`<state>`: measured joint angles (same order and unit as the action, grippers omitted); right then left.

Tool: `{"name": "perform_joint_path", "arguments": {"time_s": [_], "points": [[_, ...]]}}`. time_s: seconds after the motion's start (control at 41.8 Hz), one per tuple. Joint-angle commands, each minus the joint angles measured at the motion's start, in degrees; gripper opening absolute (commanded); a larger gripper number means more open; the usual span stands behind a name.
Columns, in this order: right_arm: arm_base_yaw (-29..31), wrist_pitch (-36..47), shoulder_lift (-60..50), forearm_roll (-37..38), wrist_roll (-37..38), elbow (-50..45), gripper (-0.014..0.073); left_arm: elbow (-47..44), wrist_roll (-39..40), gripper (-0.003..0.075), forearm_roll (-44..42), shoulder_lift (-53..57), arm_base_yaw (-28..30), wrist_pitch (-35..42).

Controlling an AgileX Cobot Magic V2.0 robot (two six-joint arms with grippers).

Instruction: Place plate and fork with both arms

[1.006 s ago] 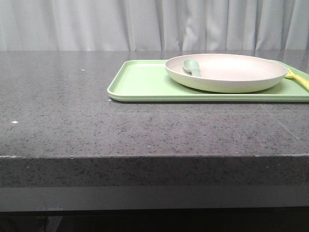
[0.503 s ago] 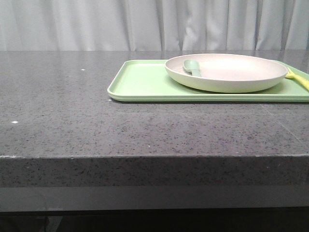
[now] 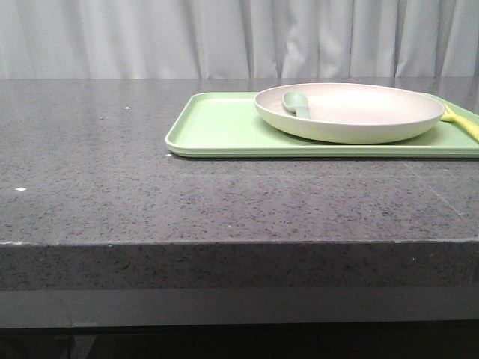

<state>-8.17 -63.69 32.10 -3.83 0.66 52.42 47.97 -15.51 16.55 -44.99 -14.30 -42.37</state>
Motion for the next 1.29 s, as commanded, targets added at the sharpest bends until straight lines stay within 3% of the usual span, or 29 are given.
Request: {"name": "perform_joint_path", "arguments": {"time_s": [0.0,0.263,0.407,0.67,0.934,1.269], "points": [[0.0,3.9,0.2,0.2,-0.7,1.5,-0.0121,-1.1,0.7,-0.0018,-2.5,5.2,2.5,8.3],[0.0,3.9,0.2,0.2,-0.7,1.5,-0.0121,-18.1,0.7,-0.0018,-2.5,24.0,13.9,19.4],[0.0,3.9,0.2,0.2,-0.7,1.5,-0.0121,-26.8,0.7,-0.0018,-2.4,31.7,16.6,23.4],[0.0,3.9,0.2,0.2,-0.7,1.5,-0.0121,-39.0,2.3,-0.0018,-1.0,39.2,16.7,31.3],[0.0,3.9,0.2,0.2,-0.7,1.5,-0.0121,-48.6,22.0,-0.0018,-17.8,46.0,14.9,43.4],[0.0,3.9,0.2,0.2,-0.7,1.5,-0.0121,-48.5,21.4,-0.0018,-17.8,46.7,14.6,42.9]]}}
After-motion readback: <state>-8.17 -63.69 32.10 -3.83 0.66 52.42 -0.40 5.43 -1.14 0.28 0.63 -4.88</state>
